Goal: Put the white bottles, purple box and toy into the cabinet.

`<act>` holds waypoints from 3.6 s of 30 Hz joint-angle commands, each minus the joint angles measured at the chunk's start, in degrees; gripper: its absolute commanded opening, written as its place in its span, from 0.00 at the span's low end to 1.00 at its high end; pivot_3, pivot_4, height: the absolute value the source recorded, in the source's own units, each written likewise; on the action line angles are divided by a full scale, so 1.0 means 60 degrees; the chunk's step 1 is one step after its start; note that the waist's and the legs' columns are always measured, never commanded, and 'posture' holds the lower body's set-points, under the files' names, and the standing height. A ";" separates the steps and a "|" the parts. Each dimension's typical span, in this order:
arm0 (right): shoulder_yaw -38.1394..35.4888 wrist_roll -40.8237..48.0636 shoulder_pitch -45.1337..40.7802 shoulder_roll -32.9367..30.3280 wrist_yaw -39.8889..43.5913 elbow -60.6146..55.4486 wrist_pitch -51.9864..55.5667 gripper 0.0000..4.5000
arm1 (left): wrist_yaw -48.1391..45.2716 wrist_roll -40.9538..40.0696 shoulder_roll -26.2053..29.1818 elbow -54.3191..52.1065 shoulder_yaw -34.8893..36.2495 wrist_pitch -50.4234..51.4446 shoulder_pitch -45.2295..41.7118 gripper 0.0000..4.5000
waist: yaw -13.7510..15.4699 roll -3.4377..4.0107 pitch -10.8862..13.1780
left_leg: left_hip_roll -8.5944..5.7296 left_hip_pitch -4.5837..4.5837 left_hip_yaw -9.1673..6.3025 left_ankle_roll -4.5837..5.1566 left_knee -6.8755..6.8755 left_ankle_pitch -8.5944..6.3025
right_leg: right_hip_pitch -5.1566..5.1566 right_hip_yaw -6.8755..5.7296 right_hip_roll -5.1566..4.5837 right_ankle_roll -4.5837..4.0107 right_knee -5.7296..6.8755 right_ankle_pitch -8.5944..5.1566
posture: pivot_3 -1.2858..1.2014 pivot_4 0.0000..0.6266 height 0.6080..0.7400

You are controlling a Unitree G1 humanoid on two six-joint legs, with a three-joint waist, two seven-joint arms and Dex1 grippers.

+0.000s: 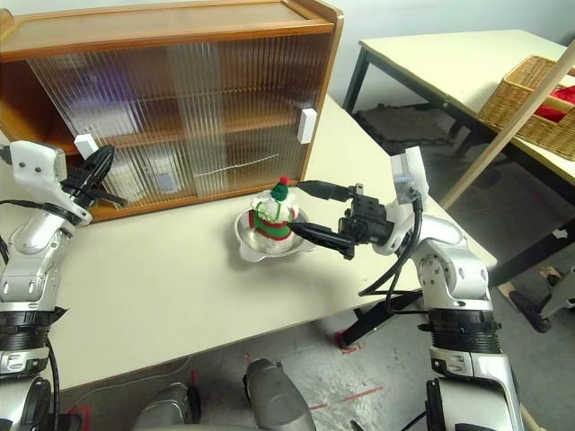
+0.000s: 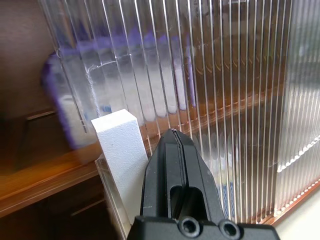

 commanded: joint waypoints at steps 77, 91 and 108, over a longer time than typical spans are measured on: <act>-0.0256 -0.3857 -0.3599 0.0118 -0.4681 0.5761 -0.3543 0.01 | -0.7354 -0.5137 0.2144 -0.2750 0.0930 0.2061 0.3303 1.00 | 0.0647 0.0030 -0.0017 | 0.0192 0.0001 -0.0012 0.0029 -0.0129 0.0011 | -0.0086 -0.0064 0.0021 -0.0264 0.0017 0.0003 | 0.41 0.14 1.00; -0.0176 -0.4268 -0.4268 0.0419 -0.5035 0.6562 -0.3691 0.01 | -0.7335 -0.4962 0.2143 -0.2677 0.0943 0.2005 0.3322 1.00 | 0.0651 0.0039 -0.0023 | 0.0204 0.0002 -0.0011 0.0031 -0.0129 0.0012 | -0.0087 -0.0065 0.0020 -0.0262 0.0019 0.0011 | 0.42 0.13 1.00; 0.0013 -0.4104 -0.4504 0.1199 -0.4434 0.6162 -0.3113 0.01 | -0.7300 -0.4801 0.2143 -0.2709 0.1065 0.1900 0.3580 1.00 | 0.0651 0.0047 -0.0028 | 0.0206 0.0004 -0.0011 0.0037 -0.0119 0.0016 | -0.0089 -0.0067 0.0020 -0.0272 0.0026 0.0026 | 0.42 0.13 1.00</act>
